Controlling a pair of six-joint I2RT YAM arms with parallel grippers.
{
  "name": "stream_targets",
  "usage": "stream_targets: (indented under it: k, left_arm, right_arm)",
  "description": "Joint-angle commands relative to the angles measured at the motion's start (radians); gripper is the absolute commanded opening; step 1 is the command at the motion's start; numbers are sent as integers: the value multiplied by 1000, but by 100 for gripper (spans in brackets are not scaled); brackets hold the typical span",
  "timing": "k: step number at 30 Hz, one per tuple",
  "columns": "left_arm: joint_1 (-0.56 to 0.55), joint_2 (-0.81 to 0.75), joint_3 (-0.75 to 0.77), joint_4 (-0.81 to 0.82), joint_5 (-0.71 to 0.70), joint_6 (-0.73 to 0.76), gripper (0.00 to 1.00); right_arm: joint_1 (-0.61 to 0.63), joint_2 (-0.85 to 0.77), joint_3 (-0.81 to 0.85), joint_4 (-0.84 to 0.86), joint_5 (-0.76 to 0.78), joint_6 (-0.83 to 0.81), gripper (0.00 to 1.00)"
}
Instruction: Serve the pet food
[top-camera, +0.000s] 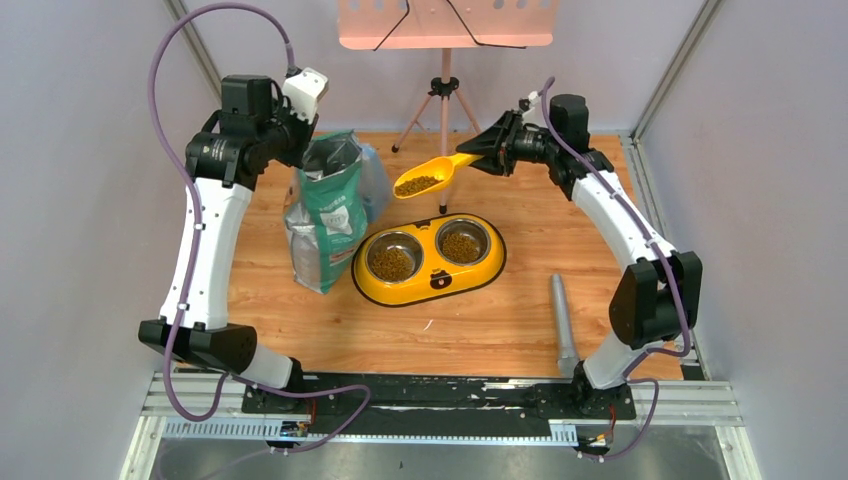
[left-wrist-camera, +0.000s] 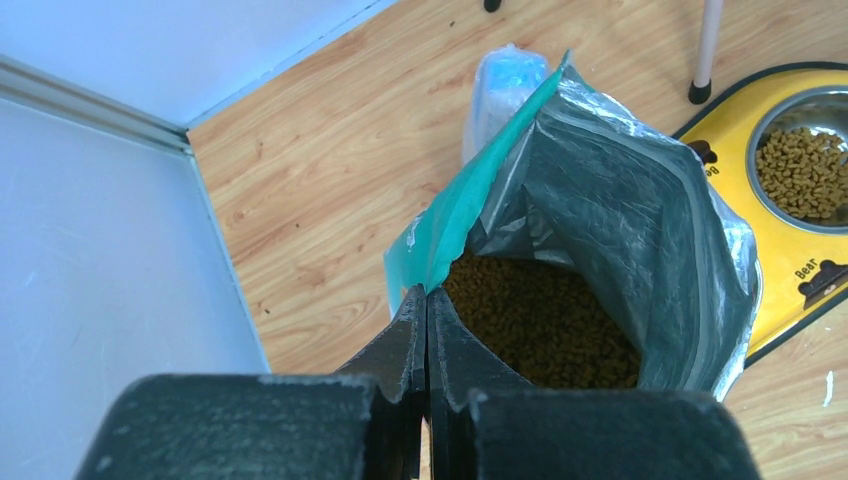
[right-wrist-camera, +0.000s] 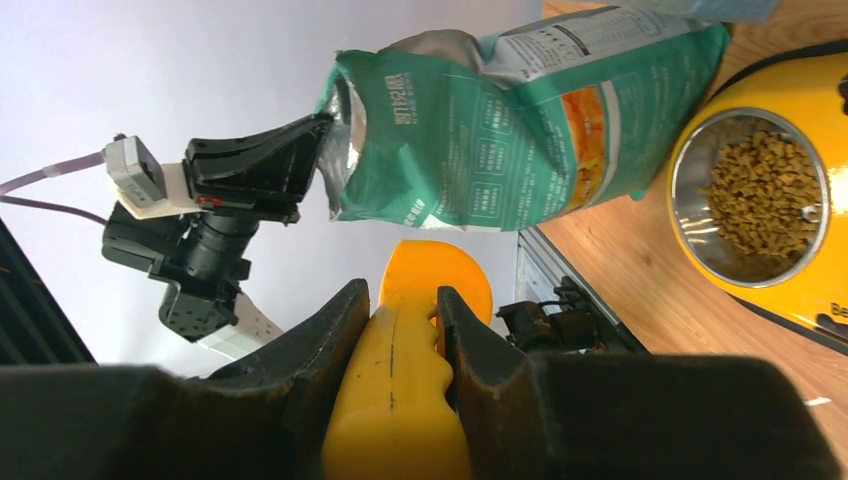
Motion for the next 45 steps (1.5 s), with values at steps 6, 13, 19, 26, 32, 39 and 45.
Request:
stream_targets:
  k: [6,13,19,26,32,39,45]
  left_arm:
    - [2,-3,75,48,43,-34,0]
    - [2,-18,89,51,80,-64,0]
    - [1,-28,97,55,99,-86,0]
    - [2,-56,94,61,108,-85,0]
    - [2,-56,100,57,123,-70,0]
    - [2,-75,95,65,132,-83,0]
    - [1,-81,93,66,136,-79,0]
  right_arm:
    - [-41,-29,-124,58,-81,-148,0]
    - [-39,53,-176,62,-96,-258,0]
    - [-10,128,-178,33,-66,-374,0]
    - [53,214,-157,14,-28,-513,0]
    - [81,259,-85,-70,73,-681,0]
    - [111,258,-13,-138,213,-805,0]
    - [150,241,10,-166,283,-874,0]
